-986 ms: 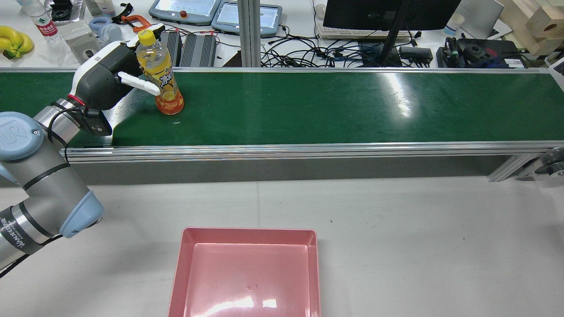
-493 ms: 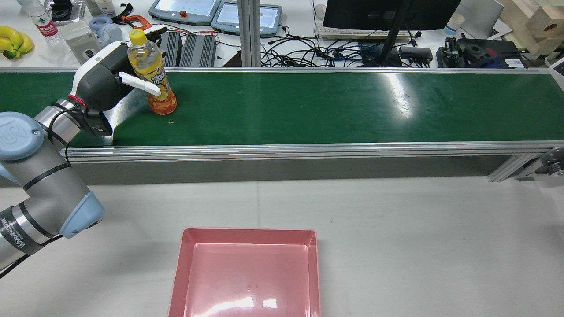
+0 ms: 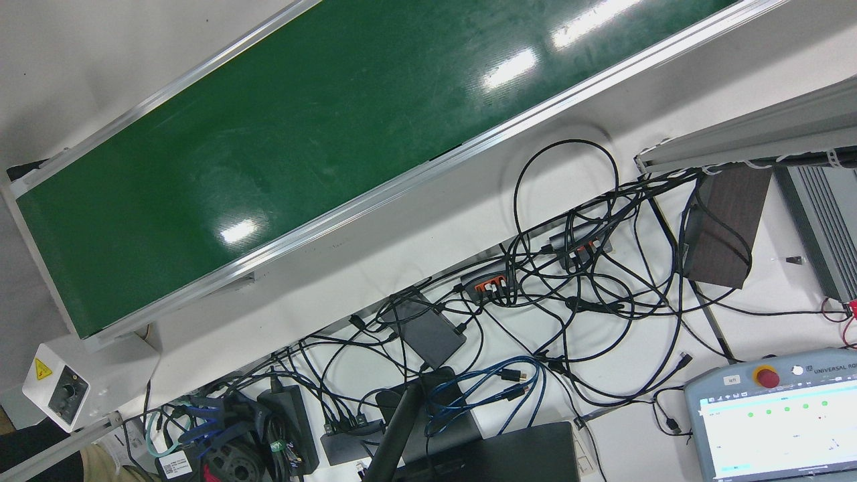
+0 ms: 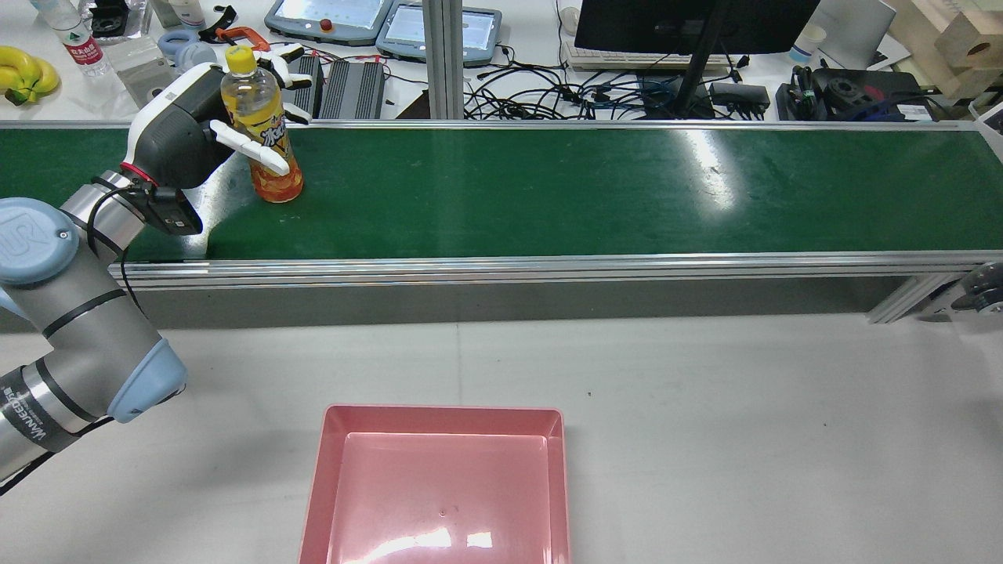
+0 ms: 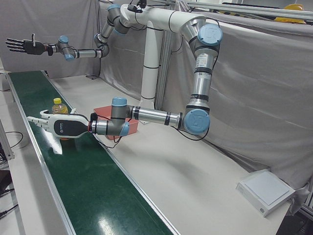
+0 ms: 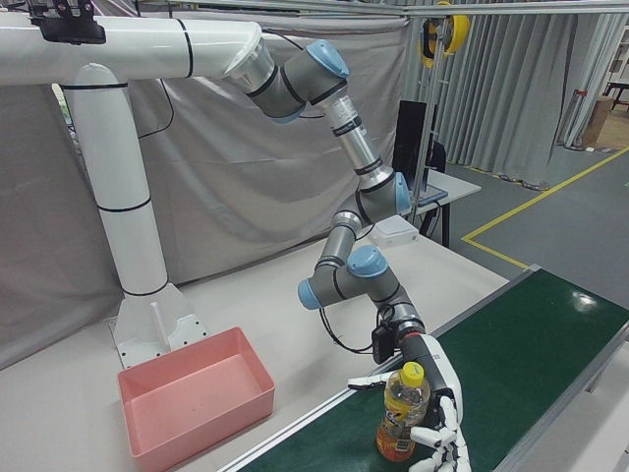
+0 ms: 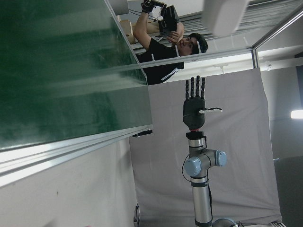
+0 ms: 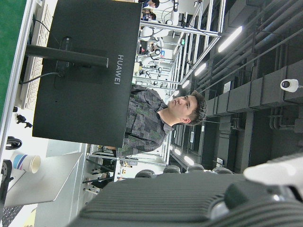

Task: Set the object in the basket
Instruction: 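Close the left hand's fingers around the juice bottle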

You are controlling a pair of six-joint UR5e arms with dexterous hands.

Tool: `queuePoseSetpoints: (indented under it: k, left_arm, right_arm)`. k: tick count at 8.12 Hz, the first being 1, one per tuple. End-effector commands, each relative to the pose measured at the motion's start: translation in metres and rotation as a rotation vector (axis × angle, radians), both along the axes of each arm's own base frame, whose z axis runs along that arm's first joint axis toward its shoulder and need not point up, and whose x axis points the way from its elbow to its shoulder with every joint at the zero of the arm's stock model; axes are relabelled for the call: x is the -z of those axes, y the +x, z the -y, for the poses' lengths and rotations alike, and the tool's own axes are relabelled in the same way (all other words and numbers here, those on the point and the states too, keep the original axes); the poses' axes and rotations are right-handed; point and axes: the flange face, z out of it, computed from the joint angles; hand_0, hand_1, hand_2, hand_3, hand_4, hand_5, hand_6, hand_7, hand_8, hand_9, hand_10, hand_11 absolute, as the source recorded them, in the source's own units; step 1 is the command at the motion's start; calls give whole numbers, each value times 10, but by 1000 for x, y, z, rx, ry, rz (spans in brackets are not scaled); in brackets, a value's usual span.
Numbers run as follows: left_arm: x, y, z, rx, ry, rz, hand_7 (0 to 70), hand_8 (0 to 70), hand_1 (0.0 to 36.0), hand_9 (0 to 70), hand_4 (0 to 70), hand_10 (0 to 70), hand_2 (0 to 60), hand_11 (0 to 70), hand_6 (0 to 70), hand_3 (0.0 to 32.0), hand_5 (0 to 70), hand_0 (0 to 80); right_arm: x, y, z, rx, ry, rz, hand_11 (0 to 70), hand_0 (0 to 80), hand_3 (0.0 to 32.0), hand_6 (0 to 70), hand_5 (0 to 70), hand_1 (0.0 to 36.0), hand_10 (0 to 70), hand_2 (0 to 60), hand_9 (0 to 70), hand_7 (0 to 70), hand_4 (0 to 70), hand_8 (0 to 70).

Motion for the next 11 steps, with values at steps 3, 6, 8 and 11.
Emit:
queuePoseSetpoints:
  k: [3, 6, 8, 11]
  left_arm:
    - [28, 13, -33, 63, -44, -17, 700, 700, 135, 700, 700, 700, 402, 700, 700, 0, 700, 800]
    - [48, 13, -40, 54, -33, -14, 700, 700, 145, 700, 700, 700, 565, 700, 700, 0, 700, 768]
    - [77, 3, -54, 48, -24, -15, 700, 700, 143, 700, 700, 700, 530, 700, 700, 0, 700, 777]
    - [112, 33, -101, -55, 19, -50, 700, 700, 164, 700, 700, 700, 586, 700, 700, 0, 700, 784]
  right_arm:
    - [0, 0, -1, 0, 0, 0, 0, 0, 0, 0, 0, 0, 0, 0, 0, 0, 0, 0]
    - [1, 0, 0, 0, 2, 0, 0, 0, 0, 0, 0, 0, 0, 0, 0, 0, 0, 0]
    - [1, 0, 0, 0, 2, 0, 0, 0, 0, 0, 0, 0, 0, 0, 0, 0, 0, 0]
    - [1, 0, 0, 0, 2, 0, 0, 0, 0, 0, 0, 0, 0, 0, 0, 0, 0, 0]
